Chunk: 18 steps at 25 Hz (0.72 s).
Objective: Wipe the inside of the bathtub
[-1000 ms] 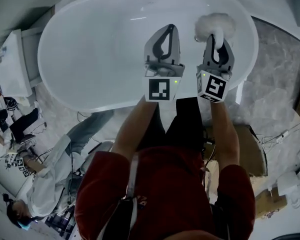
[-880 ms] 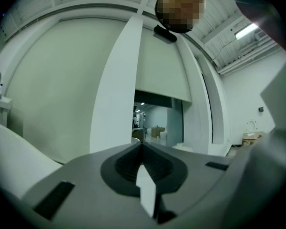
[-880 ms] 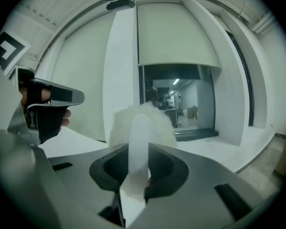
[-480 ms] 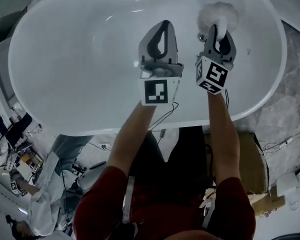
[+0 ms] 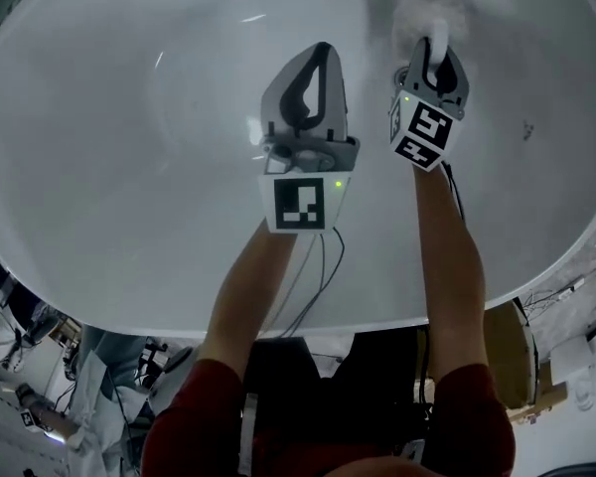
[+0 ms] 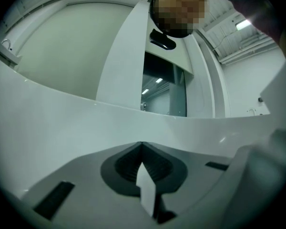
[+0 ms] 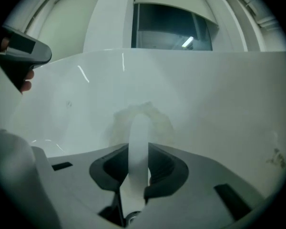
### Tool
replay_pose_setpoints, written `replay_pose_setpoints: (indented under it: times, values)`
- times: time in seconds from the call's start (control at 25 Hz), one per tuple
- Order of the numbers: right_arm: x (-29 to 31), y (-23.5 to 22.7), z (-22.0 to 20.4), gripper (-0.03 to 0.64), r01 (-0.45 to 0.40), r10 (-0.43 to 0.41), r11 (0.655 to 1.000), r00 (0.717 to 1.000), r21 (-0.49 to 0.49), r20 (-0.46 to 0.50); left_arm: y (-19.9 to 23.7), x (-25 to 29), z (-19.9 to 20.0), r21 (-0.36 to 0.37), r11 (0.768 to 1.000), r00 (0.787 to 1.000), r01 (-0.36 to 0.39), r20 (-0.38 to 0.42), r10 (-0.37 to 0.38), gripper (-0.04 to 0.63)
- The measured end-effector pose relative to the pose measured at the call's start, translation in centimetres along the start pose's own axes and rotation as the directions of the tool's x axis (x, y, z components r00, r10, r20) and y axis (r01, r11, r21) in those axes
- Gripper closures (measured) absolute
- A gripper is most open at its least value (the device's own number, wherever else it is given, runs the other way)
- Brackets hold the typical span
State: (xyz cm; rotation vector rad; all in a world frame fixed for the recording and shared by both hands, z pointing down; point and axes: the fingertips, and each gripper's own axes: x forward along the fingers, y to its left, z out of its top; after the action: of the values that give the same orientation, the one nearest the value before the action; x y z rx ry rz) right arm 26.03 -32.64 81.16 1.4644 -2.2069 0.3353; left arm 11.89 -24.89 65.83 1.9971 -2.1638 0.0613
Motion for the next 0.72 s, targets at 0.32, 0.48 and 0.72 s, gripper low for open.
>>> replay_pose_setpoints:
  times: [0.32, 0.48, 0.72]
  values:
    - [4.5, -8.7, -6.3, 0.525, 0.060, -0.059, 0.998, 0.998, 0.006, -0.023, -6.8, 2.3, -5.7, -0.027, 0.999, 1.000, 0.027, -0.010, -0.028, 0.580]
    - [4.0, -14.3, -6.0, 0.525, 0.100, -0.100, 0.995, 0.995, -0.017, 0.019, -12.3, 2.4, -5.1, -0.010, 0.999, 0.999, 0.047, 0.017, -0.047, 0.580]
    - [0.8, -13.0, -8.0, 0.525, 0.123, -0.123, 0.992, 0.992, -0.007, 0.015, -11.3, -1.4, -6.1, -0.024, 1.000, 1.000, 0.006, 0.027, -0.005, 0.580]
